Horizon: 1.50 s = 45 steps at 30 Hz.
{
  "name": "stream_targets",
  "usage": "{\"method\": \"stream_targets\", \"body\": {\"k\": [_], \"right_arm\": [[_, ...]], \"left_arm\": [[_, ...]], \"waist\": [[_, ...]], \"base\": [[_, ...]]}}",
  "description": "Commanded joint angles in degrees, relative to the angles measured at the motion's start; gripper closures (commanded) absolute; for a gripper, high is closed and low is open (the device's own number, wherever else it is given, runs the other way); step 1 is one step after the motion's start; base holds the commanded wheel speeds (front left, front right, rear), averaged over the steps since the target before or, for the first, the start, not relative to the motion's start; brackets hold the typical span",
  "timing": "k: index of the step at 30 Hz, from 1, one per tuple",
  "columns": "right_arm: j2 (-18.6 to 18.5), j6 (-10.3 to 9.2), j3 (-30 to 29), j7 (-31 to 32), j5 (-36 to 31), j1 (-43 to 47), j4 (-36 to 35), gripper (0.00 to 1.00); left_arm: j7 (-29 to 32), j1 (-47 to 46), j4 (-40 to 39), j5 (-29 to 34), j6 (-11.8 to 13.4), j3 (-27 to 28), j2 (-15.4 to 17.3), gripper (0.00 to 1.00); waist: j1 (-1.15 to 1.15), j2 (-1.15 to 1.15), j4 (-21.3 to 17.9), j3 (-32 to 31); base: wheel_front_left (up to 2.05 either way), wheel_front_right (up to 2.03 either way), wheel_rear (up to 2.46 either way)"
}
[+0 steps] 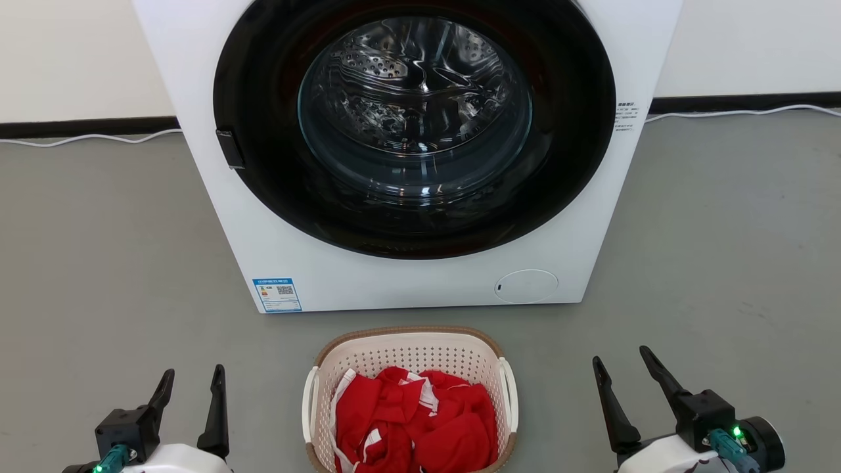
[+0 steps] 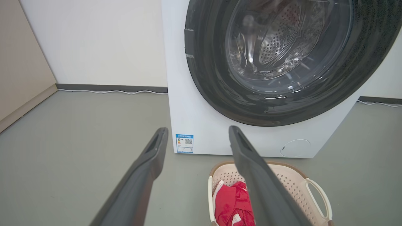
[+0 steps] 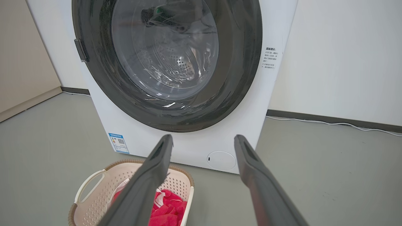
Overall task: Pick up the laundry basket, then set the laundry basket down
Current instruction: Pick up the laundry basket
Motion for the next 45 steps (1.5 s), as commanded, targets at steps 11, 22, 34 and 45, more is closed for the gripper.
{"method": "stream_targets", "body": {"k": [11, 22, 34, 45], "right_arm": [[-0.5, 0.41, -0.03, -0.85, 0.35, -2.45, -1.06, 0.0], [-0.5, 0.41, -0.68, -0.85, 0.41, -2.77, -0.88, 0.0], [-0.5, 0.41, -0.96, -0.85, 0.94, -3.04, -0.42, 0.0], [-0.5, 0.41, -0.31, -0.85, 2.16, -6.3, -0.69, 0.0]], "left_arm": [[-0.61, -1.87, -0.95, 0.1, -0.37, 2.13, 0.46, 0.04], [-0.61, -1.11, -1.21, -0.4, -0.4, 2.33, 0.41, 0.03], [-0.61, -0.84, -1.23, -1.34, -0.41, 1.6, 1.0, 0.02], [-0.61, -4.05, -0.73, -4.67, -0.41, 0.32, 3.53, 0.0]], "waist": [[0.0, 0.0, 0.02, -0.04], [0.0, 0.0, 0.6, 0.19], [0.0, 0.0, 0.78, 1.37], [0.0, 0.0, 0.65, 9.24]], "base": [[0.0, 0.0, 0.0], [0.0, 0.0, 0.0], [0.0, 0.0, 0.0], [0.0, 0.0, 0.0]]}}
